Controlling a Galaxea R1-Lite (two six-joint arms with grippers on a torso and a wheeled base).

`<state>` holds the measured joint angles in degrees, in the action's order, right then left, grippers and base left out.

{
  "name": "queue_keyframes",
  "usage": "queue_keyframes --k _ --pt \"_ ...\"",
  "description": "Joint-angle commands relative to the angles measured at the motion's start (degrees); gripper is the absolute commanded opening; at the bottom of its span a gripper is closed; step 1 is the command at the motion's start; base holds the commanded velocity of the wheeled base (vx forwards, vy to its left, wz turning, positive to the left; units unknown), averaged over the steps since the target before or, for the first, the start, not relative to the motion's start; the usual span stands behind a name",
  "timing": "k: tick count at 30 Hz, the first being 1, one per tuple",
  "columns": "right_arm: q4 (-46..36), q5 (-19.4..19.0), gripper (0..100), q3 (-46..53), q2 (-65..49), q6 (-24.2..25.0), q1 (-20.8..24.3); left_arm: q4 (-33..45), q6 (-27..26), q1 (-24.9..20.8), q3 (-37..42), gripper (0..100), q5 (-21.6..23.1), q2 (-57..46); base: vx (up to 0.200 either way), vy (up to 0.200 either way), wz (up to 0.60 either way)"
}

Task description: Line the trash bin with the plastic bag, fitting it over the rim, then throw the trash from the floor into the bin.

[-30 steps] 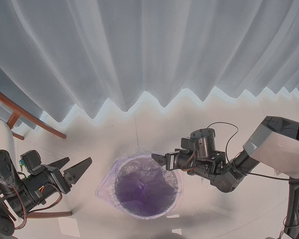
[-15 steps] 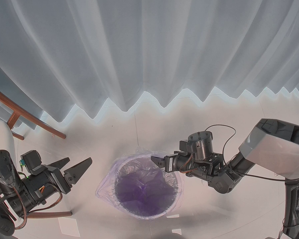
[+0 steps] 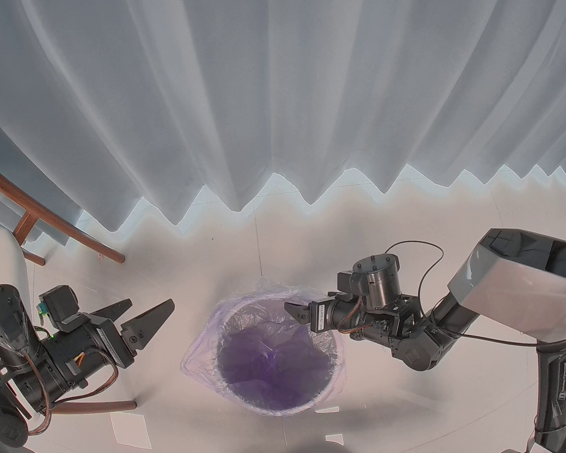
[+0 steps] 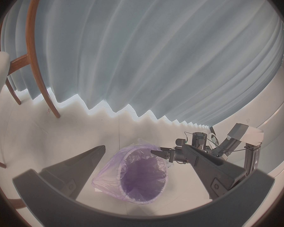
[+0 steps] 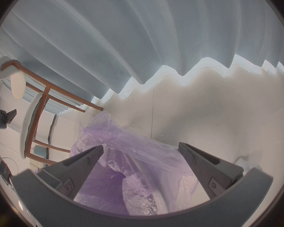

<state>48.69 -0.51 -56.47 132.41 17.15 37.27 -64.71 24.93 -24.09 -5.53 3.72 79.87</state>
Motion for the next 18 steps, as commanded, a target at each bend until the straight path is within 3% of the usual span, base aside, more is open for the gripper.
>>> queue_keyframes --k 1,18 --pt "-0.1 0.0 100 0.0 0.2 0.0 0.3 -0.1 0.0 0.0 0.0 100 -0.1 0.1 0.0 0.0 0.0" --pt "-0.2 0.1 100 -2.2 1.1 0.4 -1.0 -0.1 -0.1 0.0 0.6 100 0.1 0.2 0.0 0.0 0.0"
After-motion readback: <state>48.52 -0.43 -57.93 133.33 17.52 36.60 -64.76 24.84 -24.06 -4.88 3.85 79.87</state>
